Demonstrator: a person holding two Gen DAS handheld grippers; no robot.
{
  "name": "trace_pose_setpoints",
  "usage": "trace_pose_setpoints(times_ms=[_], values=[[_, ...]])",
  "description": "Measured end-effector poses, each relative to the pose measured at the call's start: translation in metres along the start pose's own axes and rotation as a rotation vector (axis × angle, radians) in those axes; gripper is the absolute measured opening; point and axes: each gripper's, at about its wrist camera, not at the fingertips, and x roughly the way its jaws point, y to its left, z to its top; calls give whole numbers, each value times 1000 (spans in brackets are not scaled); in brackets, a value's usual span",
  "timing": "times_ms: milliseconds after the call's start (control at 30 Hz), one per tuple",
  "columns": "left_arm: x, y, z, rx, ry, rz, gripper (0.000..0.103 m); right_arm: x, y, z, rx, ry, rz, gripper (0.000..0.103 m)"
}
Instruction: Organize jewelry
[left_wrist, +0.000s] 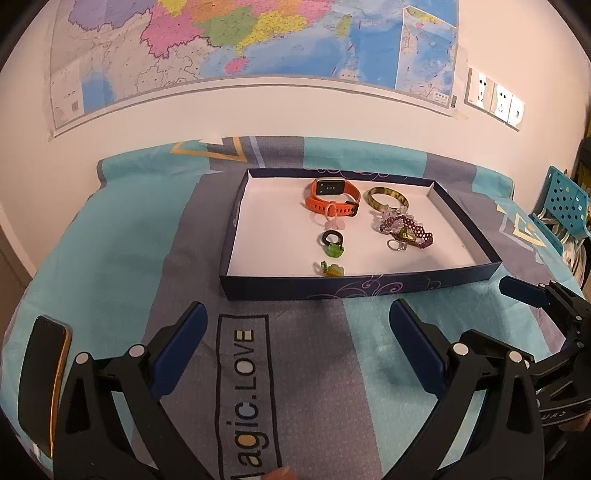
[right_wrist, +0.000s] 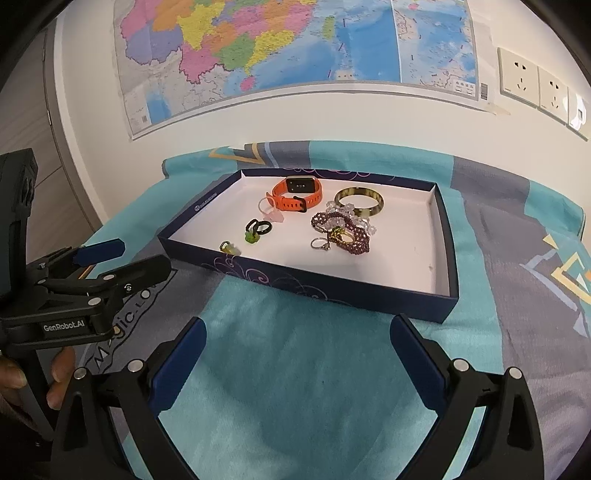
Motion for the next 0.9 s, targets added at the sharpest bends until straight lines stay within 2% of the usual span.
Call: trace_pose_setpoints(times_ms=[900], values=[[-8,-5,-8,31,-5,16,97,-5,2,-5,5,-1,-5,96]])
